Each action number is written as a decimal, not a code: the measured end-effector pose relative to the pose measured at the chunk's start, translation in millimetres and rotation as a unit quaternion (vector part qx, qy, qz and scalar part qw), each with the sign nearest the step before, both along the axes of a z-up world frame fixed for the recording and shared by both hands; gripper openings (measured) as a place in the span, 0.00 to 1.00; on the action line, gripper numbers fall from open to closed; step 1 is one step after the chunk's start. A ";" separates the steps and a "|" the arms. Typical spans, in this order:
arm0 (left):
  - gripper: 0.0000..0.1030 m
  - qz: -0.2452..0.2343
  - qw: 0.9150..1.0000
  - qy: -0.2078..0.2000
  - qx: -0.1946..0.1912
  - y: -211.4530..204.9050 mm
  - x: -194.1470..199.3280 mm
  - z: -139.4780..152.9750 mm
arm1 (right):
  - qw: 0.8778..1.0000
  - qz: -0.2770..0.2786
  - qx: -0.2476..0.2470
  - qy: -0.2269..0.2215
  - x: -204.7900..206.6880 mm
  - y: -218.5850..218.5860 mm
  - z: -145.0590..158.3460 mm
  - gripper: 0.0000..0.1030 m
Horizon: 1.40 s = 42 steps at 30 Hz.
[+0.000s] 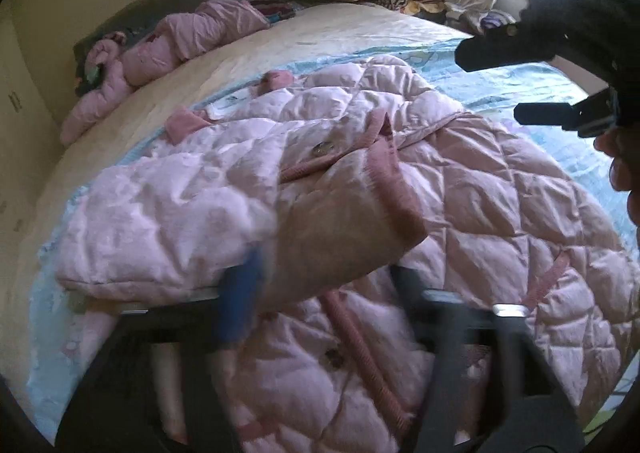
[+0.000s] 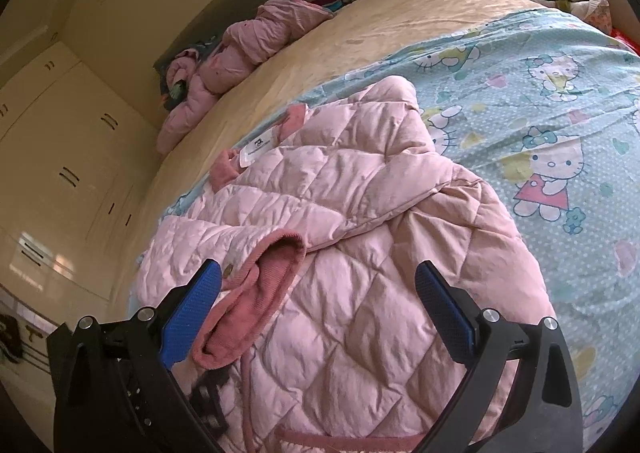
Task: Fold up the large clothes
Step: 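Lay the sleeve across the jacket front and open the left tool, then grasp the ribbed sleeve cuff with the right tool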
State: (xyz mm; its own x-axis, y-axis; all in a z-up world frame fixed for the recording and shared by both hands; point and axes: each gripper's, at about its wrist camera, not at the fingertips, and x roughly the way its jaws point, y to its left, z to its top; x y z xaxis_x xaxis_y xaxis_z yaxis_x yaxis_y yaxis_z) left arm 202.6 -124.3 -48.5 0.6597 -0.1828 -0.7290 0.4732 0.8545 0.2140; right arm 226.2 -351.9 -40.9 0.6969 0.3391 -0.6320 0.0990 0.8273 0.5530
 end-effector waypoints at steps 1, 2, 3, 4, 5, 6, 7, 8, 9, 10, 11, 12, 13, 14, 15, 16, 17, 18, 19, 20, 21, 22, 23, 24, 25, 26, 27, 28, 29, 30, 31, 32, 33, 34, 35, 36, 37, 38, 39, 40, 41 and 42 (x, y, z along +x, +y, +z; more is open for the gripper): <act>0.86 -0.006 1.000 -0.002 -0.011 2.8 -4.5 3.6 | 1.000 0.002 0.002 0.001 0.5 1.7 -0.3 0.94; 0.86 -0.018 0.999 0.004 -0.035 6.8 -8.5 8.5 | 1.000 0.004 0.004 0.002 1.2 3.8 -0.5 0.94; 0.86 -0.023 0.998 0.013 -0.054 10.9 -11.1 12.7 | 1.000 0.006 0.004 0.002 1.5 6.2 -0.5 0.94; 0.86 -0.022 0.998 0.016 -0.062 14.1 -13.0 15.8 | 1.000 0.009 0.004 0.003 2.8 9.6 -0.6 0.94; 0.86 -0.019 0.998 0.015 -0.062 16.9 -15.2 17.8 | 1.000 0.013 0.006 0.004 4.4 13.2 -0.6 0.94; 0.86 -0.012 0.998 0.012 -0.061 21.4 -17.5 20.3 | 1.000 0.018 0.013 0.004 5.9 16.3 -1.0 0.94; 0.87 -0.005 0.998 0.009 -0.062 26.6 -18.7 22.4 | 1.000 0.023 0.020 0.005 7.2 18.6 -1.7 0.94; 0.90 0.001 0.998 0.008 -0.065 31.1 -19.1 24.2 | 0.999 0.028 0.030 0.009 10.1 22.3 -3.4 0.94; 0.91 0.012 0.997 0.005 -0.070 40.2 -19.0 27.0 | 0.999 0.031 0.035 0.011 12.3 25.3 -4.3 0.94; 0.91 0.020 0.997 0.004 -0.074 47.1 -18.3 28.8 | 0.998 0.035 0.041 0.014 15.7 28.7 -6.2 0.94; 0.91 0.031 0.997 0.004 -0.077 54.7 -17.3 30.1 | 0.998 0.037 0.047 0.019 19.2 32.1 -8.1 0.94; 0.91 0.045 0.996 0.006 -0.081 65.6 -15.3 31.9 | 0.998 0.039 0.052 0.023 21.9 34.8 -9.0 0.94; 0.91 0.055 0.995 0.006 -0.083 72.7 -12.9 33.3 | 0.997 0.043 0.061 0.027 25.9 37.9 -10.8 0.94; 0.91 0.068 0.994 0.006 -0.086 83.2 -10.8 35.0 | 0.996 0.045 0.071 0.034 31.1 40.9 -13.8 0.94; 0.91 0.083 0.993 0.005 -0.089 93.8 -8.9 36.6 | 0.995 0.045 0.077 0.038 34.1 42.3 -15.1 0.94; 0.91 0.095 0.991 0.005 -0.093 103.0 -7.3 38.2 | 0.994 0.046 0.085 0.042 38.6 44.2 -17.1 0.94; 0.91 0.108 0.989 0.006 -0.100 113.8 -5.7 39.9 | 0.994 0.047 0.089 0.045 41.0 44.6 -18.3 0.94; 0.91 0.122 0.987 0.007 -0.109 125.5 -4.3 41.9 | 0.993 0.042 0.093 0.053 46.3 45.7 -21.5 0.94; 0.91 0.132 0.984 0.008 -0.116 134.8 -2.7 43.4 | 0.993 0.040 0.098 0.056 50.2 45.5 -23.4 0.94; 0.91 0.144 0.982 0.008 -0.124 144.8 -2.3 45.3 | 0.992 0.038 0.104 0.061 54.3 45.2 -26.3 0.93; 0.91 0.155 0.979 0.008 -0.131 154.7 -1.8 47.0 | 0.991 0.034 0.112 0.069 58.9 44.5 -30.7 0.89; 0.91 0.168 0.976 0.007 -0.140 166.8 -0.9 49.2 | 0.989 0.031 0.124 0.077 63.4 43.5 -35.6 0.87; 0.91 0.179 0.973 0.006 -0.147 176.3 -0.4 50.7 | 0.987 0.027 0.131 0.085 66.9 42.8 -39.7 0.81; 0.91 0.191 0.970 0.004 -0.153 186.3 0.0 52.2 | 0.987 0.025 0.135 0.088 68.6 42.3 -42.6 0.77; 0.91 0.201 0.966 0.002 -0.159 195.0 0.9 53.5 | 0.986 0.023 0.137 0.091 71.1 42.5 -45.5 0.74; 0.91 0.209 0.964 0.003 -0.165 200.8 1.7 54.4 | 0.986 0.022 0.135 0.093 72.8 43.5 -47.2 0.68; 0.91 0.219 0.960 0.006 -0.175 210.2 2.7 54.5 | 0.986 0.021 0.134 0.093 73.8 44.5 -48.1 0.62; 0.91 0.225 0.957 0.007 -0.181 216.9 2.5 54.7 | 0.987 0.022 0.134 0.092 74.6 45.7 -49.0 0.57; 0.91 0.233 0.954 0.007 -0.186 223.7 2.9 54.7 | 0.987 0.022 0.129 0.088 75.8 47.7 -49.6 0.47; 0.91 0.240 0.952 0.008 -0.190 229.5 2.7 54.0 | 0.988 0.022 0.126 0.084 76.6 49.1 -50.1 0.26; 0.91 0.249 0.949 0.009 -0.195 235.9 3.0 53.0 | 0.989 0.020 0.122 0.078 77.3 50.2 -50.4 0.18; 0.91 0.257 0.946 0.011 -0.199 241.5 3.2 52.1 | 0.990 0.017 0.119 0.074 77.5 51.7 -50.3 0.13; 0.91 0.261 0.944 0.012 -0.201 244.7 3.6 51.3 | 0.991 0.015 0.116 0.061 74.8 52.5 -45.5 0.09; 0.91 0.266 0.942 0.012 -0.203 249.4 4.2 51.3 | 0.993 0.020 0.112 0.039 71.2 54.6 -36.4 0.09; 0.91 0.270 0.940 0.012 -0.206 253.5 4.8 51.6 | 0.994 0.032 0.103 0.014 68.9 58.5 -25.0 0.09; 0.91 0.273 0.939 0.013 -0.210 256.9 5.7 52.3 | 0.994 0.043 0.096 -0.004 68.2 61.3 -16.3 0.08; 0.91 0.275 0.937 0.015 -0.214 259.6 8.4 53.0 | 0.995 0.054 0.084 -0.022 67.4 64.7 -5.6 0.07; 0.91 0.277 0.935 0.017 -0.222 262.6 11.0 54.6 | 0.995 0.064 0.070 -0.039 66.7 68.1 5.4 0.07; 0.91 0.277 0.933 0.019 -0.230 265.5 13.8 56.5 | 0.994 0.076 0.051 -0.058 66.2 72.1 18.3 0.06; 0.91 0.279 0.931 0.019 -0.234 267.9 16.1 57.6 | 0.993 0.086 0.030 -0.080 65.6 75.5 34.0 0.06; 0.91 0.281 0.930 0.018 -0.237 270.0 19.0 59.6 | 0.991 0.093 0.022 -0.092 65.8 77.3 42.6 0.06; 0.91 0.283 0.929 0.016 -0.238 271.7 22.1 61.9 | 0.988 0.103 0.010 -0.110 66.2 78.9 57.4 0.06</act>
